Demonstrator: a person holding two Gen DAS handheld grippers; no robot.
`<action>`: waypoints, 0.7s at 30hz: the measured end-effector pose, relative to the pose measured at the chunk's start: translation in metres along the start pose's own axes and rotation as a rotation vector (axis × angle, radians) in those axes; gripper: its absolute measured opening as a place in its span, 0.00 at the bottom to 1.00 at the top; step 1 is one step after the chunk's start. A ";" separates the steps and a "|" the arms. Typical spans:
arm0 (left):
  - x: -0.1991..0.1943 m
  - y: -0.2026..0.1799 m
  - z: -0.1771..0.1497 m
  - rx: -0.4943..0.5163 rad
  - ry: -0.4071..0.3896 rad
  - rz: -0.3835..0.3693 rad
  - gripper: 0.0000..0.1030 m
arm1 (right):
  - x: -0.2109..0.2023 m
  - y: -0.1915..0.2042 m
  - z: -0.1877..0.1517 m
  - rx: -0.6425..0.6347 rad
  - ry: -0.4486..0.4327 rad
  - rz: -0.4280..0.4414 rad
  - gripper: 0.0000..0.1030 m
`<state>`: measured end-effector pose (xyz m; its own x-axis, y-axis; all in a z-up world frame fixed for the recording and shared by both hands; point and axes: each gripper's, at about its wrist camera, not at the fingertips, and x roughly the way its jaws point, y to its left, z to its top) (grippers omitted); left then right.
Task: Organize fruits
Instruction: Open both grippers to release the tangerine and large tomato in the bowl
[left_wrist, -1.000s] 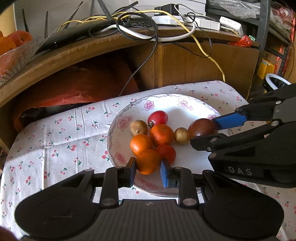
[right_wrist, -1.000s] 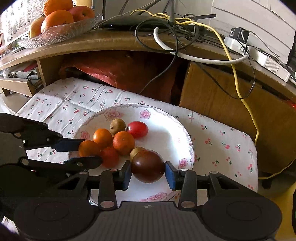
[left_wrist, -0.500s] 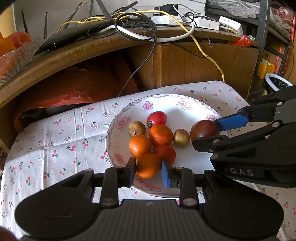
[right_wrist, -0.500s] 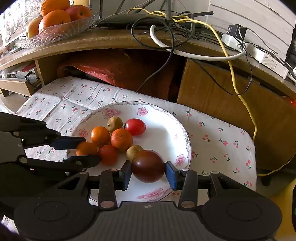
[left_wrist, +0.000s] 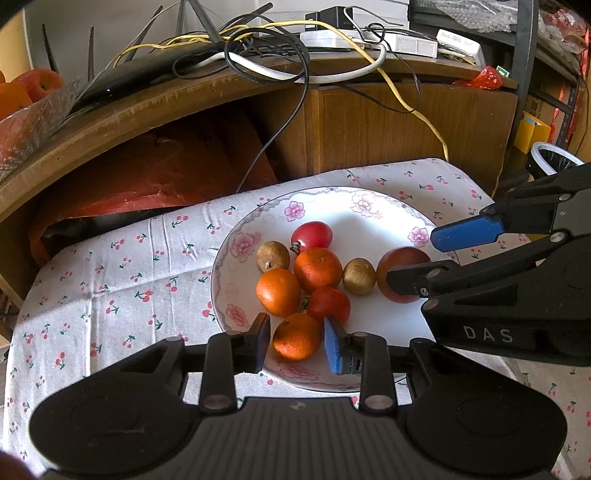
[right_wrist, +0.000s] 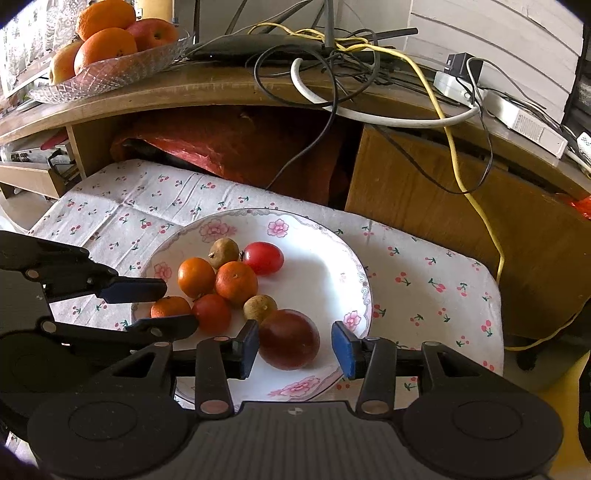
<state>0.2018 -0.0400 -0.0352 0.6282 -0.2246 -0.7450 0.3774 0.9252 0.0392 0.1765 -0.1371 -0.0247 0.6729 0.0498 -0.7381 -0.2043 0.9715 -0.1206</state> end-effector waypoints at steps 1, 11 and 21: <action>0.000 0.000 0.000 0.000 -0.001 0.001 0.40 | 0.000 0.000 0.000 0.001 -0.001 -0.002 0.39; -0.004 -0.004 0.001 0.004 -0.005 0.020 0.45 | -0.005 -0.002 -0.001 0.009 -0.005 -0.018 0.39; -0.013 -0.010 0.003 0.008 -0.023 0.042 0.59 | -0.014 -0.006 -0.002 0.032 -0.021 -0.036 0.42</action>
<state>0.1922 -0.0470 -0.0235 0.6588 -0.1922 -0.7273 0.3554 0.9317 0.0758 0.1671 -0.1440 -0.0148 0.6940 0.0192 -0.7197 -0.1573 0.9795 -0.1255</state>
